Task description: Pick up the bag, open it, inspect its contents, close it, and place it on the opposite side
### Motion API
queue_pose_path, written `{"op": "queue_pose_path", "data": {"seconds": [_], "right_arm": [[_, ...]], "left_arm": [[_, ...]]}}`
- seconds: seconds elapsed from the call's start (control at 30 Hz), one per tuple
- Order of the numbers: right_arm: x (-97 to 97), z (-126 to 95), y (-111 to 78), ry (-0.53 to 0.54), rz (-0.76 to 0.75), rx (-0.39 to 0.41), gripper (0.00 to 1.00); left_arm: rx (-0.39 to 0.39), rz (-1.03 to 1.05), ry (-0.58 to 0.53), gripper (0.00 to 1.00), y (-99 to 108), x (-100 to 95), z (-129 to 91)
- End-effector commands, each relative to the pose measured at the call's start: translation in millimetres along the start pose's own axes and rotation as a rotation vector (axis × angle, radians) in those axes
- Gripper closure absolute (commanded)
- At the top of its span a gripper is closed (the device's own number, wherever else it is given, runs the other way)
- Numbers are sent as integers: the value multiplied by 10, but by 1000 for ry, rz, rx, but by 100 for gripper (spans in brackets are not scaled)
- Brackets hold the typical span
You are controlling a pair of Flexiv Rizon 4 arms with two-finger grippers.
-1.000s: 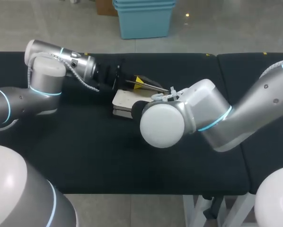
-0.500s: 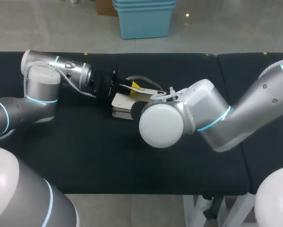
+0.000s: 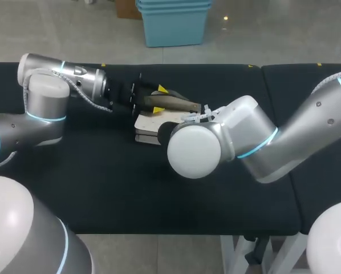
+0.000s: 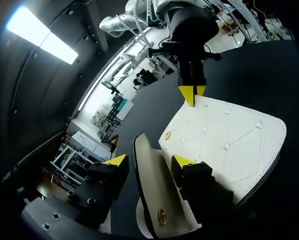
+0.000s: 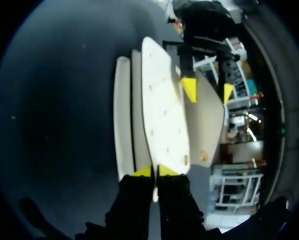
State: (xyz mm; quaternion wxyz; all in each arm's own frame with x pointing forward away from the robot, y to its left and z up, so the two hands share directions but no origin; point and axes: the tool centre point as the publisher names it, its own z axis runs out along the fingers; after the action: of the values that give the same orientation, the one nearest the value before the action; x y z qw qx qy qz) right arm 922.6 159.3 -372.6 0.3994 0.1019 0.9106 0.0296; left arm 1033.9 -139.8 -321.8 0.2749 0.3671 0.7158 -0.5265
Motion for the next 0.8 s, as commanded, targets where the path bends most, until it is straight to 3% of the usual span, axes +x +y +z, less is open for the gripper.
{"op": "queue_pose_path", "data": {"seconds": [0.03,0.1,0.4,0.6,0.7,0.73,0.8], "right_arm": [[19,20,3,-4,1,-1,100],[19,20,3,-4,1,-1,100],[19,20,3,-4,1,-1,100],[19,20,3,-4,1,-1,100],[19,20,3,-4,1,-1,100],[19,20,3,-4,1,-1,100],[19,20,3,-4,1,-1,100]], "left_arm": [[-108,-39,16,59,-176,-51,-76],[-131,-45,33,66,-179,-63,-79],[-249,-192,75,63,-53,-108,-62],[-295,-234,93,68,9,-104,-58],[-299,-246,100,82,34,-90,-67],[-297,-250,101,94,38,-84,-72],[-303,-251,105,100,47,-68,-80]]}}
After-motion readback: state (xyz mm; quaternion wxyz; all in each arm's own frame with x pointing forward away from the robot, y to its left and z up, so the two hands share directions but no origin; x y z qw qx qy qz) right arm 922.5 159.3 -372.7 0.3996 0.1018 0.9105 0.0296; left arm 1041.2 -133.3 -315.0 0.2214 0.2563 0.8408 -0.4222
